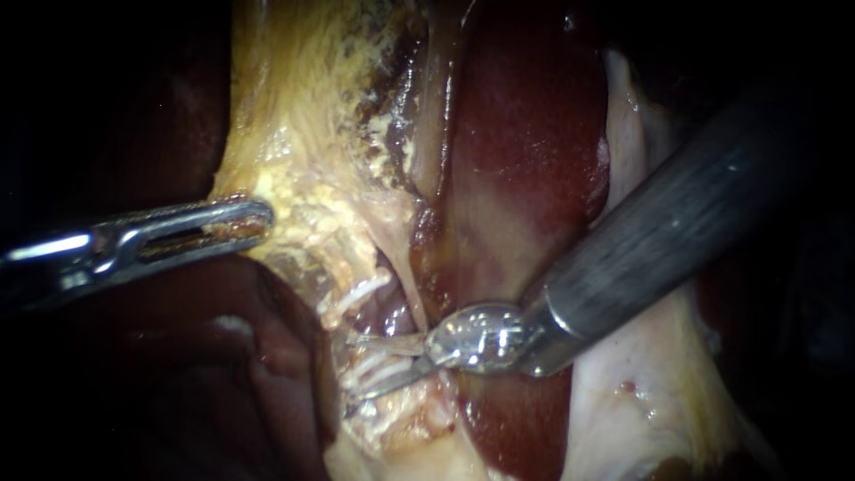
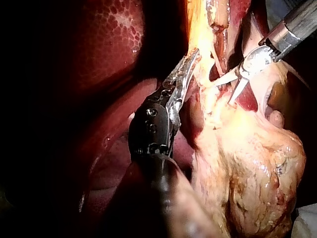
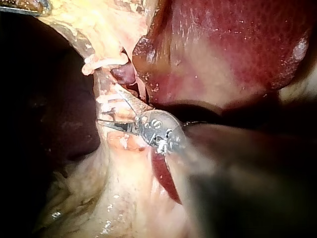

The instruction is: Go back from the cut left tube

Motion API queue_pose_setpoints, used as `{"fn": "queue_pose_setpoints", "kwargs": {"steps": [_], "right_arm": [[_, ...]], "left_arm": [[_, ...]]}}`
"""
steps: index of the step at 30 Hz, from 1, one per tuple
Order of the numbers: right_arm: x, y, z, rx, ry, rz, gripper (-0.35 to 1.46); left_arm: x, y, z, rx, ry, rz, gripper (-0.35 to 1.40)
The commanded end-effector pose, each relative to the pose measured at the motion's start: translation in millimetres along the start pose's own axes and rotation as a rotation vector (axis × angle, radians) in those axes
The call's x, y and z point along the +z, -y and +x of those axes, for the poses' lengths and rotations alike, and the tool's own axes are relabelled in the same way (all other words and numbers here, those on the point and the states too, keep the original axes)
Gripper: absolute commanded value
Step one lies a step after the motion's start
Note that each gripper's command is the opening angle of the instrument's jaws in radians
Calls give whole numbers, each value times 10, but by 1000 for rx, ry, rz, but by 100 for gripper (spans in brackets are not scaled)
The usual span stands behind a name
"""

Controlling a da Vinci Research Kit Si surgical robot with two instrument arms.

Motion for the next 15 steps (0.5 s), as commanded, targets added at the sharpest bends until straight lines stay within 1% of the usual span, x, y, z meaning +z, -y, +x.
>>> {"fn": "queue_pose_setpoints", "kwargs": {"steps": [1,6,10,15], "right_arm": [[-6,-1,0,0,3,-4,143],[-48,-11,8,-37,8,-24,143],[-91,-22,18,-72,-11,-46,143],[-137,-37,32,-88,-44,-84,145]], "left_arm": [[0,0,0,0,0,1,-35],[0,-1,0,0,0,1,-35],[1,-2,0,0,0,1,-35],[3,-5,0,1,0,1,-35]]}}
